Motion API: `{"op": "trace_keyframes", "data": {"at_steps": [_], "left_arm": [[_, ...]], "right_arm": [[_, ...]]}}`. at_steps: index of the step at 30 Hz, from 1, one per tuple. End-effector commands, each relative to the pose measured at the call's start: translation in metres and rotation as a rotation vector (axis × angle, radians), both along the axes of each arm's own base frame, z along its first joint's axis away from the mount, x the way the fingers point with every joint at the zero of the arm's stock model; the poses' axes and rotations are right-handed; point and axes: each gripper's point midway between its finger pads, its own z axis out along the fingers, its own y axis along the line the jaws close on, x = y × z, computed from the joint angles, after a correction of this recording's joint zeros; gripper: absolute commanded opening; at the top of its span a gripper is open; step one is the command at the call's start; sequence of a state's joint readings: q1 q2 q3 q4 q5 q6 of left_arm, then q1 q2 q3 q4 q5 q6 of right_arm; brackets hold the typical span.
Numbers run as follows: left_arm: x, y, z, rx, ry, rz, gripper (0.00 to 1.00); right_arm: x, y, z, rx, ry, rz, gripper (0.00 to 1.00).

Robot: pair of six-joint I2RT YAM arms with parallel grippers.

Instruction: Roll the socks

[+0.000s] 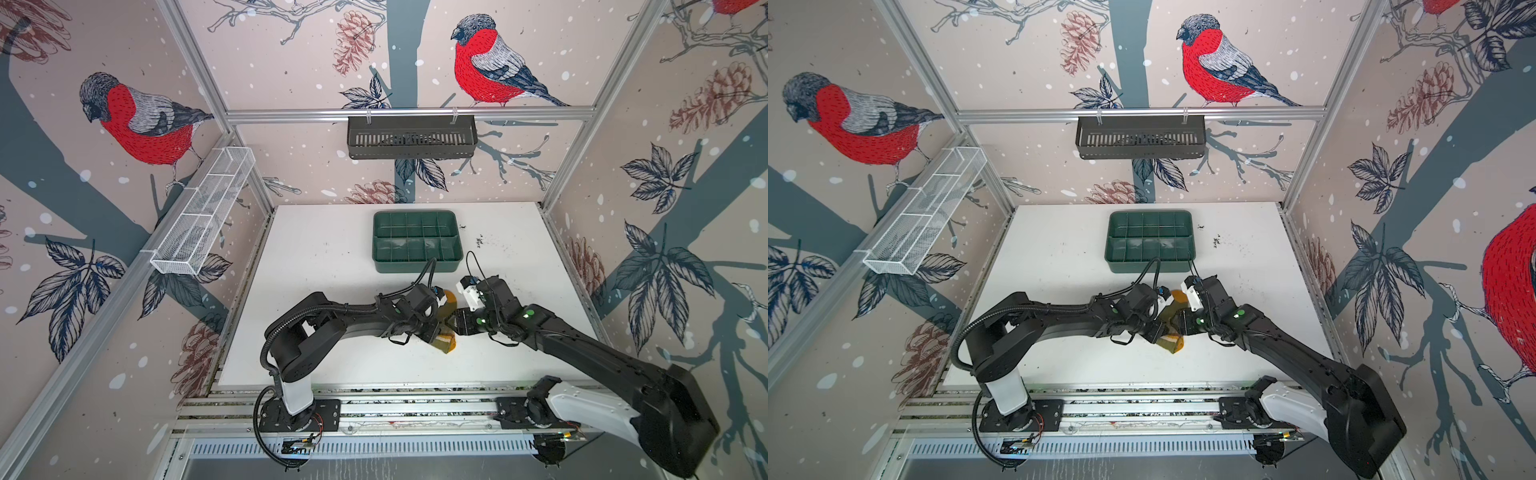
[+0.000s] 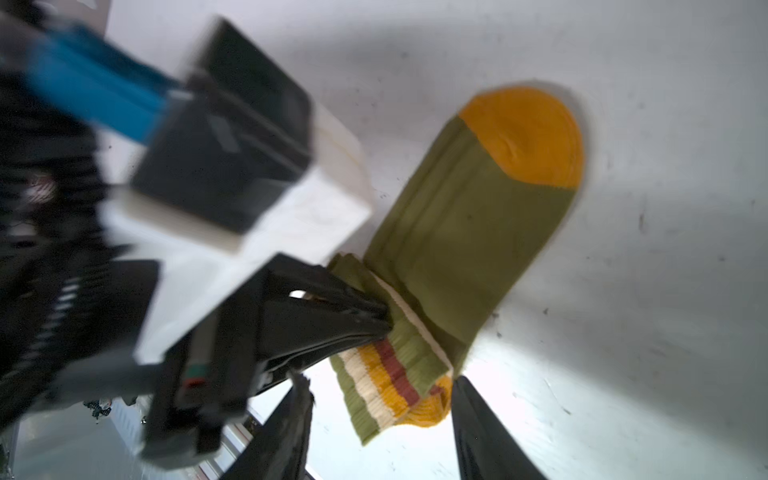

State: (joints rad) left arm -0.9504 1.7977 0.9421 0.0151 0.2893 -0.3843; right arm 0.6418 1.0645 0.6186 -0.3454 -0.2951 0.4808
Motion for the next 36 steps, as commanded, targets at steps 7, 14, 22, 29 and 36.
{"op": "trace_keyframes", "data": {"at_steps": [7,14,22,29,36], "left_arm": [[0.004,0.013,-0.011,-0.010,0.070,-0.013,0.14],[0.004,0.007,-0.012,-0.020,0.085,-0.038,0.13],[0.006,0.008,-0.014,-0.024,0.098,-0.044,0.13],[0.006,0.006,-0.013,-0.021,0.103,-0.058,0.13],[0.005,0.006,-0.014,-0.019,0.116,-0.067,0.13]], "right_arm": [[-0.026,0.009,0.017,-0.092,-0.142,0.086,0.58],[-0.050,0.016,-0.012,-0.314,-0.150,0.144,0.60],[-0.060,0.016,-0.030,-0.469,-0.170,0.166,0.62],[-0.055,0.016,-0.030,-0.498,-0.194,0.163,0.65],[-0.059,0.026,-0.045,-0.551,-0.178,0.241,0.66]]}}
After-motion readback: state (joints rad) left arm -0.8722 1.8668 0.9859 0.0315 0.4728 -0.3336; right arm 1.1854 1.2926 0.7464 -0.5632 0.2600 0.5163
